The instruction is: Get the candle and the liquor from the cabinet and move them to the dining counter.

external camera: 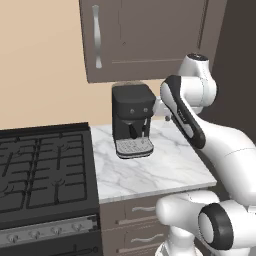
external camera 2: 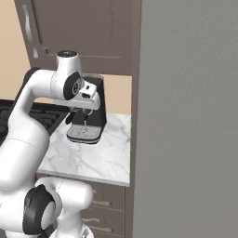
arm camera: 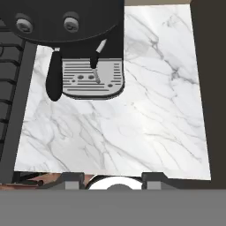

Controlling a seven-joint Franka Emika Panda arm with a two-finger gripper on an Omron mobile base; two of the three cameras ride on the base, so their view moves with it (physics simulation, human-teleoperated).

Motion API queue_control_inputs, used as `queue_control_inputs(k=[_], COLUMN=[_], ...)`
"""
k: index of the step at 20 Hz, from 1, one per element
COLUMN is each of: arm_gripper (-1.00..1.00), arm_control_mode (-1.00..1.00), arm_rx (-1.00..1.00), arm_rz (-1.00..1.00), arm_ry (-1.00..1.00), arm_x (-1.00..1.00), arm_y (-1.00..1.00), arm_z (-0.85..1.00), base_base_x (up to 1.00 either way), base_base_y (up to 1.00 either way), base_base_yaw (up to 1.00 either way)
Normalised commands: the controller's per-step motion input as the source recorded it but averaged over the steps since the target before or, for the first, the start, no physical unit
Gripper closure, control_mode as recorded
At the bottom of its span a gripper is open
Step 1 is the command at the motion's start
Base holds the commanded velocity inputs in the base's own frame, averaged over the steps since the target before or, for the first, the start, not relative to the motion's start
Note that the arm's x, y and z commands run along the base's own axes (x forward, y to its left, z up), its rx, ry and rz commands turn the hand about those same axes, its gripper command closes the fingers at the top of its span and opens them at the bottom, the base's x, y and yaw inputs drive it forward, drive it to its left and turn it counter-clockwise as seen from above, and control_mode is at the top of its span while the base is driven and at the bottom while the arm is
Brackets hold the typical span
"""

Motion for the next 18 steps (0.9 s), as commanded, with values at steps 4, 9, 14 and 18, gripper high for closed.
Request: queue_control_inputs(k=[4,9,14,18], arm_gripper=[-1.00,-1.00,-1.00,-1.00], arm_control_mode=[-1.00,-1.00,-1.00,-1.00], arm_rx=[0.00,-0.05,-0.10,-0.08], arm_rz=[0.01,0.06,0.02,0.06], arm_ry=[-0.02,-0.26,-0.43,-0.44], arm_x=[-0.30,-0.93,-0.84,-0.81], arm_y=[0.05,0.53,0.72,0.42], arm_z=[0.00,-0.05,-0.03,0.03], base_base_x=[0.00,0.00,0.00,0.00], base_base_y=[0.00,0.00,0.00,0.00], base_base_yaw=[0.00,0.00,0.00,0.00])
